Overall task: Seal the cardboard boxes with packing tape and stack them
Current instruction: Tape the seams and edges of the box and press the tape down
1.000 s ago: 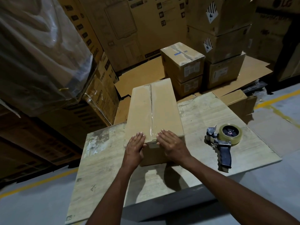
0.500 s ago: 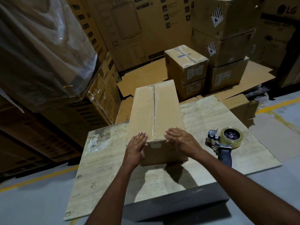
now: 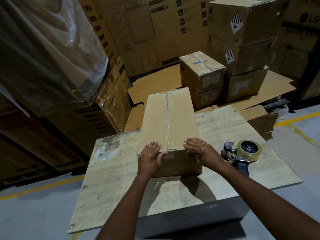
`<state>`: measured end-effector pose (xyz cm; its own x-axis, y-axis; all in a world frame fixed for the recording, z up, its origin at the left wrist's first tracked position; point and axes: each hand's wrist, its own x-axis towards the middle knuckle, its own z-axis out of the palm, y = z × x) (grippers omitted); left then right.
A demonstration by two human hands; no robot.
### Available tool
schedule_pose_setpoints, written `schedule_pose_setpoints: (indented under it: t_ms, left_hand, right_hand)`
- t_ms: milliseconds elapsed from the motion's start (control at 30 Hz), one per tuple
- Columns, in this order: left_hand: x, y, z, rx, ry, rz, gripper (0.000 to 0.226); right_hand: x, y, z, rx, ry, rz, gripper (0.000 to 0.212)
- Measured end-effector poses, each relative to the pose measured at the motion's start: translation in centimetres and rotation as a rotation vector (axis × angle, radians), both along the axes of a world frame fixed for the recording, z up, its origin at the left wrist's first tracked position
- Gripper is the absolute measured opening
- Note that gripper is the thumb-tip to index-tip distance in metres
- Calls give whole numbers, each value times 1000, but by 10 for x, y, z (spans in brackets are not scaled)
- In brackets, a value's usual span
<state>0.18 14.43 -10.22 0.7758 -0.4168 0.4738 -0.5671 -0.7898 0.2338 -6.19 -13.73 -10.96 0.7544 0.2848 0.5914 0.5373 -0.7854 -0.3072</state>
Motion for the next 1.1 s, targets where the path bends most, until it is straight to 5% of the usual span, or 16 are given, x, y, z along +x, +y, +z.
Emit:
schedule_pose_setpoints:
  t_ms: [200,267,367,533,667,867,1100]
  left_hand:
    - [2,26,9,27,61,-242,51]
    - [0,35,14,-15,112,-244,59]
    - [-10,59,14,-207,82,-56,50]
    - [-23,83,9,-531,253,329,78]
    - [-20,68,14,-693,390,396,96]
    - [-11,60,22,-784,471,358,44]
    - [-13,63,22,-774,484,400,16]
  right_hand:
    - [-2,-3,0,-13,43,13,80]
    - [0,-2,-3,-5,38,11,67]
    - [-2,5,-3,-26,14,-65,40]
    - [2,36,5,-159,38,-193,42]
    - [15,51,5,-175,102,-186,39]
    - [15,49,5,-160,114,-184,40]
    - [17,48,2,-161,100,-175,43]
